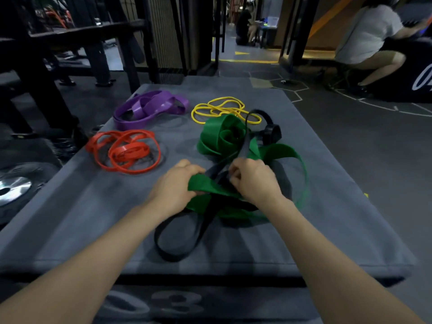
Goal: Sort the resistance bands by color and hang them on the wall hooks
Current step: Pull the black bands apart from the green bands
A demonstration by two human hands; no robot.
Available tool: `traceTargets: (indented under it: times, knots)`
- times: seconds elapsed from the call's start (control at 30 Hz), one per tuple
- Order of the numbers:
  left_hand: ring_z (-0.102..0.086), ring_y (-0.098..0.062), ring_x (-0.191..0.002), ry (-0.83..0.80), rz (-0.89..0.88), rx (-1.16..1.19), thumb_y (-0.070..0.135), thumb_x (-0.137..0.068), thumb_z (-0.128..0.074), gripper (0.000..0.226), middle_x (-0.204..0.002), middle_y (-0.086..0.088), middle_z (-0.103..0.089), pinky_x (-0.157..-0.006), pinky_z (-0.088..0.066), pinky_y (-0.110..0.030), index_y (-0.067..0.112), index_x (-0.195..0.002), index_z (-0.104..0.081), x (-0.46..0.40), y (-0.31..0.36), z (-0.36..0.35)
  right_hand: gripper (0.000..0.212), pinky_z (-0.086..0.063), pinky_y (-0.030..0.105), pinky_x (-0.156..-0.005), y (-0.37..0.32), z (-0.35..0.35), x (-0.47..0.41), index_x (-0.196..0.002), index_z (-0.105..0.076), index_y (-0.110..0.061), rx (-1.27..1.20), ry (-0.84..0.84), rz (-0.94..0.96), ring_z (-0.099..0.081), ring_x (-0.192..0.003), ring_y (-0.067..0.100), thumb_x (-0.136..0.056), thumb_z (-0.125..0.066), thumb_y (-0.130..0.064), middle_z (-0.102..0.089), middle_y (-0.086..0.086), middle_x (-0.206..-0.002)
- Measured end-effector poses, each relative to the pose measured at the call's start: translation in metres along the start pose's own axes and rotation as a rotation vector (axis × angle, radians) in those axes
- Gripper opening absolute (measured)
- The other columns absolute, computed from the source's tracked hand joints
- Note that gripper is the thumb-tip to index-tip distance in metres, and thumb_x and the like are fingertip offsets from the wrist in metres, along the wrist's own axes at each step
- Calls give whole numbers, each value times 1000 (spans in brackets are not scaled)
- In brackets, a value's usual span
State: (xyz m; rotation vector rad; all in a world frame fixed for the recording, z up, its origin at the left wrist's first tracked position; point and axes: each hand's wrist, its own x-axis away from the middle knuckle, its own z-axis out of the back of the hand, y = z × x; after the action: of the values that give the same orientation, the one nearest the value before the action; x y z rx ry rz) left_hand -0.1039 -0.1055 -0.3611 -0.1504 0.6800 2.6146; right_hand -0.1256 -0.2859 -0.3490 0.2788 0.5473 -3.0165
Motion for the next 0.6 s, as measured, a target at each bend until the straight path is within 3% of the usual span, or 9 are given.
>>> traceTargets:
  times: [0.1,0.2,0.27,0.37,0.43,0.6]
  knots:
    - [-58,-27,-101,-11,-73,25,24,-72,-77,49,-104,-7,-55,-87,-47,-41,19,-118,-62,4,-1,0,60,-37,40,-105,-2,-4,-7,-137,-38,-25,177,-50,278,-38,-128,25,-82,-49,-5,-40,-1,-140]
    - [-57,-26,-103,-12,-121,23,23,-71,-78,50,-106,-5,-57,-88,-47,-42,20,-118,-62,8,-5,-1,54,-11,36,-117,-9,-6,-12,-139,-37,-27,298,-247,319,-28,-138,15,-88,-43,-9,-39,-3,-144]
    - [-57,-25,-102,-13,-126,19,26,-70,-78,47,-103,-4,-58,-87,-47,-42,21,-114,-63,10,-10,1,46,-15,35,-114,-8,-4,-18,-132,-46,-26,345,-250,295,-36,-132,20,-89,-48,-13,-47,0,-137]
    - [-55,-23,-101,-36,-124,12,32,-64,-82,52,-103,-2,-58,-89,-45,-40,22,-112,-63,12,-12,8,36,-33,35,-99,-4,0,-23,-121,-55,-24,357,-218,229,-43,-119,27,-86,-59,-20,-55,7,-123]
    - [-53,-20,-104,-73,-132,-7,39,-59,-83,60,-106,0,-58,-91,-44,-37,24,-112,-61,14,-12,12,30,-35,34,-94,-1,-2,-25,-113,-60,-23,345,-184,189,-47,-115,28,-84,-62,-26,-60,8,-115]
    - [-52,-19,-107,-46,-160,-5,52,-52,-81,74,-110,2,-59,-94,-41,-35,22,-115,-56,16,-11,22,25,-43,38,-80,0,8,-27,-110,-64,-19,82,155,-64,-57,-103,36,-87,-54,-15,-65,12,-111]
